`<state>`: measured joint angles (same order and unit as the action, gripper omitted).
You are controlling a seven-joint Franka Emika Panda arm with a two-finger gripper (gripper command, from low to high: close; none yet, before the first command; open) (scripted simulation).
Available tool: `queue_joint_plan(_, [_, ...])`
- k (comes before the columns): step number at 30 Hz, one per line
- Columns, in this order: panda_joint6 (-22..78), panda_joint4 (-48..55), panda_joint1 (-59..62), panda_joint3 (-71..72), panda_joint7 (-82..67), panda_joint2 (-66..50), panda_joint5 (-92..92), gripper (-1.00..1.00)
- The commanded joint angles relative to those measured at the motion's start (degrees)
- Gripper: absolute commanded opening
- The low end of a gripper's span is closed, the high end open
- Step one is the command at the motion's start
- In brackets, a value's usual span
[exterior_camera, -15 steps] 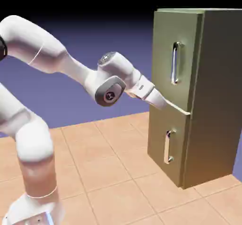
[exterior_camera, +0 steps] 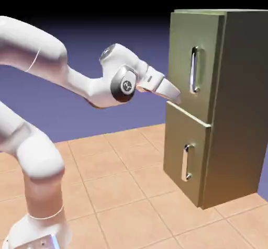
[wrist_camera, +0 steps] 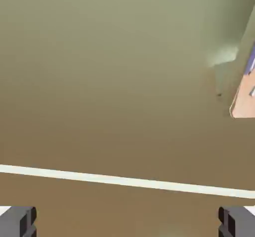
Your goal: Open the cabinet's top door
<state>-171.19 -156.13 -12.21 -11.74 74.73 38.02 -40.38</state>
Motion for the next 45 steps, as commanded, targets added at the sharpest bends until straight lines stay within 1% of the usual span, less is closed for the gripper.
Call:
queue_joint_plan(1, [0.17, 0.3, -0.71, -0.73, 1.99, 0.33, -2.5, 0.0])
queue_joint_plan(45, [7.72, 13.38, -31.64, -32.25, 88.63, 14.73, -110.89, 0.0])
